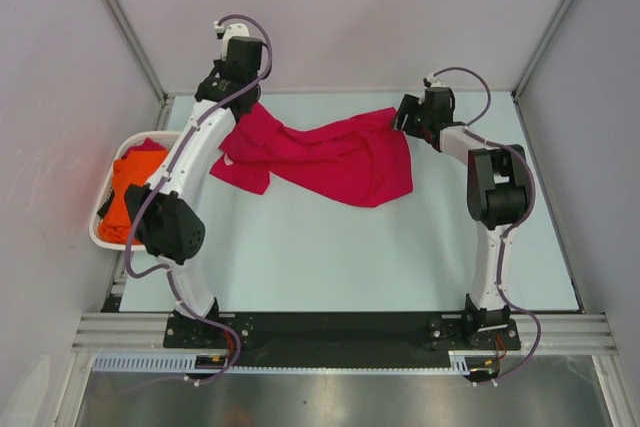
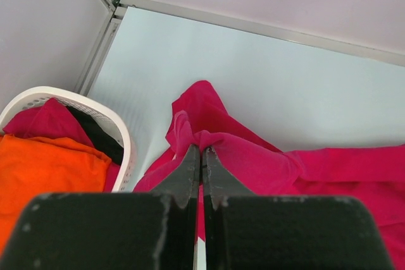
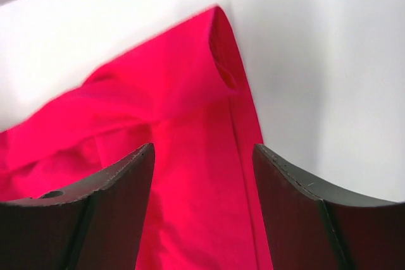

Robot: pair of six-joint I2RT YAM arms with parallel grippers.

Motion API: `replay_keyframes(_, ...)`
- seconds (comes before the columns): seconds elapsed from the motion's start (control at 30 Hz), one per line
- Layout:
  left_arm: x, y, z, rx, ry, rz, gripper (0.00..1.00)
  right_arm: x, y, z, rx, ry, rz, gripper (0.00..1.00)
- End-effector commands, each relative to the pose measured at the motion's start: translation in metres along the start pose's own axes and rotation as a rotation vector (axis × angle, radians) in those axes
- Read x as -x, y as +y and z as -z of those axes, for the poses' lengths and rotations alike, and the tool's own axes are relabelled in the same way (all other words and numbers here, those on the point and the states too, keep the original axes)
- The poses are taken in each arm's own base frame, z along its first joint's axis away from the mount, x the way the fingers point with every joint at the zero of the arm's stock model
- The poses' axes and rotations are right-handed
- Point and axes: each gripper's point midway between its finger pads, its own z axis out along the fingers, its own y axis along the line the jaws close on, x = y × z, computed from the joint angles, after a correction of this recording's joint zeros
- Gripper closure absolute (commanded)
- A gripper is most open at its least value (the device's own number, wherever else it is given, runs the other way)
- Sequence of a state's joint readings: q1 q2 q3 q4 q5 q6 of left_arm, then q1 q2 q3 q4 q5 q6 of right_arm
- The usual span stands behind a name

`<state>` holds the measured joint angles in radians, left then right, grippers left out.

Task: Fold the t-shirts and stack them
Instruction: Flatten out the tshirt

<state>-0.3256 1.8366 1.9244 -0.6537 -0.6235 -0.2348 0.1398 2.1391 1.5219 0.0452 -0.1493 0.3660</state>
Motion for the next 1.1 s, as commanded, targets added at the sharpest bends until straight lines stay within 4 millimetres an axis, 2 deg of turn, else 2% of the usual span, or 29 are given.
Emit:
replay_keyframes(0.0,0.001,-0.003,-0.005,-0.003,-0.013,0.002,1.00,0.020,0.009,-0.021,0.059,-0.042,-0.028,0.32)
replay_keyframes(0.13,-0.001,-0.005,-0.008,0.000,-0.010,-0.008,1.00,0.018,0.006,-0.042,0.059,-0.023,-0.040,0.37)
replay_keyframes(0.17,-0.001,-0.005,-0.009,0.003,-0.011,-0.010,1.00,0.028,0.010,-0.045,0.066,-0.038,-0.037,0.38)
replay_keyframes(0.2,-0.001,-0.005,-0.010,0.005,-0.010,-0.014,1.00,0.021,0.002,-0.053,0.043,-0.024,-0.045,0.40)
replay_keyframes(0.27,-0.003,-0.006,-0.013,0.008,-0.007,-0.018,1.00,0.020,0.003,-0.060,0.042,-0.021,-0.044,0.48)
replay_keyframes(0.3,-0.004,-0.005,-0.013,0.011,-0.005,-0.023,1.00,0.025,0.004,-0.064,0.041,-0.033,-0.045,0.54)
replay_keyframes(0.33,-0.004,-0.005,-0.014,0.015,-0.005,-0.022,1.00,0.025,0.004,-0.067,0.043,-0.034,-0.046,0.71)
replay_keyframes(0.37,-0.004,-0.005,-0.015,0.019,-0.004,-0.024,1.00,0.027,0.007,-0.068,0.046,-0.038,-0.046,0.79)
replay_keyframes(0.43,-0.005,-0.006,-0.016,0.018,-0.003,-0.025,1.00,0.032,0.011,-0.069,0.060,-0.050,-0.043,0.92)
replay_keyframes(0.5,-0.006,-0.005,-0.016,0.020,0.000,-0.021,1.00,0.041,0.014,-0.064,0.053,-0.068,-0.037,0.99)
replay_keyframes(0.6,-0.003,0.001,-0.008,0.033,-0.011,-0.004,1.00,0.062,0.022,-0.038,0.053,-0.125,-0.011,1.00)
replay_keyframes(0.63,0.000,0.003,-0.005,0.033,-0.019,0.004,1.00,0.072,0.028,-0.016,0.054,-0.154,-0.001,1.00)
replay_keyframes(0.67,0.004,0.004,-0.003,0.031,-0.026,0.011,1.00,0.084,0.033,-0.004,0.056,-0.191,0.010,1.00)
replay_keyframes(0.73,0.019,0.013,0.012,0.034,-0.061,0.037,1.00,0.091,0.031,0.020,0.017,-0.220,0.036,1.00)
replay_keyframes(0.77,0.025,0.018,0.020,0.035,-0.077,0.054,1.00,0.116,0.044,0.052,0.028,-0.282,0.054,1.00)
replay_keyframes(0.83,0.049,0.038,0.050,0.037,-0.143,0.107,1.00,0.137,0.050,0.090,-0.004,-0.352,0.090,1.00)
replay_keyframes(0.87,0.052,0.042,0.058,0.032,-0.156,0.111,1.00,0.154,0.056,0.128,-0.031,-0.424,0.098,1.00)
replay_keyframes(0.9,0.057,0.049,0.068,0.029,-0.175,0.123,1.00,0.161,0.061,0.147,-0.042,-0.452,0.124,1.00)
replay_keyframes(0.93,0.065,0.062,0.088,0.024,-0.209,0.146,1.00,0.161,0.063,0.162,-0.059,-0.452,0.130,1.00)
replay_keyframes(0.97,0.067,0.067,0.097,0.023,-0.220,0.145,1.00,0.174,0.071,0.198,-0.071,-0.504,0.127,1.00)
replay_keyframes(1.03,0.065,0.088,0.124,0.031,-0.250,0.162,1.00,0.172,0.082,0.229,-0.068,-0.513,0.131,1.00)
replay_keyframes(1.07,0.063,0.093,0.134,0.024,-0.261,0.169,1.00,0.166,0.078,0.240,-0.099,-0.524,0.132,1.00)
